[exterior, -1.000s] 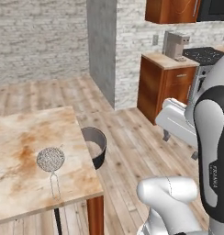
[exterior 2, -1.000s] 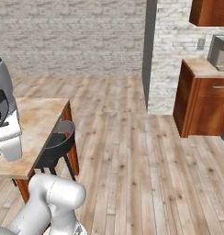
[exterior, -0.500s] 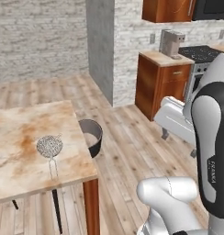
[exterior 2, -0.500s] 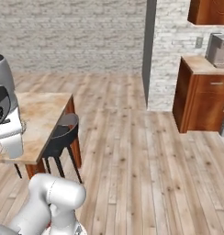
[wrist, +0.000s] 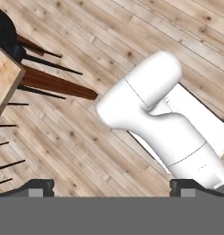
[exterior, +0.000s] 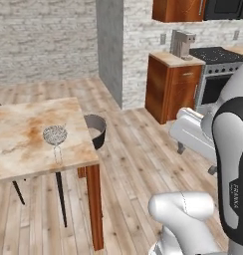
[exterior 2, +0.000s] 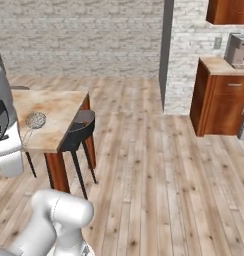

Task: Pick the pot and strainer and place them in the sink. Then turn on the water.

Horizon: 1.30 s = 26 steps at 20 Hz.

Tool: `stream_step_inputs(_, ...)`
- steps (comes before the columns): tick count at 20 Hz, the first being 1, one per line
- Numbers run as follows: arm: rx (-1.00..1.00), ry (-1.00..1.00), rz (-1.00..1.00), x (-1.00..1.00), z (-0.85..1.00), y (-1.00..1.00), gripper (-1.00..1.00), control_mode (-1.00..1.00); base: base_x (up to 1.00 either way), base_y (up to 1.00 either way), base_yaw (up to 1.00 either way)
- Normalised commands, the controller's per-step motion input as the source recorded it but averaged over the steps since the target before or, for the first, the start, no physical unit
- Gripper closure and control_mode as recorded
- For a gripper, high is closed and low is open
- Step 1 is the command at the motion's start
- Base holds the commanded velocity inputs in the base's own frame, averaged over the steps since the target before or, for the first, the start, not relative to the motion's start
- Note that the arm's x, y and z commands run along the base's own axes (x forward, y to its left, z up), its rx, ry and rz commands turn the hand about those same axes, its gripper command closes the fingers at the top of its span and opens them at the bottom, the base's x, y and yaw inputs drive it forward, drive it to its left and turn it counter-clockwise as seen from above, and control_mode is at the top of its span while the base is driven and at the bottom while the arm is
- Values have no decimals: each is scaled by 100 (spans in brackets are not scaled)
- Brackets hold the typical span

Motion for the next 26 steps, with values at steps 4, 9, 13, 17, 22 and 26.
stream_step_inputs(4, 0, 0, 0, 0, 0, 0, -100, 100, 4, 45, 18)
stream_step_inputs(9, 0, 0, 0, 0, 0, 0, -100, 100, 0, 49, 20)
stream_step_inputs(13, 0, 0, 0, 0, 0, 0, -100, 100, 0, 49, 18)
stream_step_inputs(17, 0, 0, 0, 0, 0, 0, -100, 100, 13, 36, 14)
stream_step_inputs(22, 0, 0, 0, 0, 0, 0, -100, 100, 55, 20, 5)
stream_step_inputs(26, 0, 0, 0, 0, 0, 0, -100, 100, 61, 6, 3)
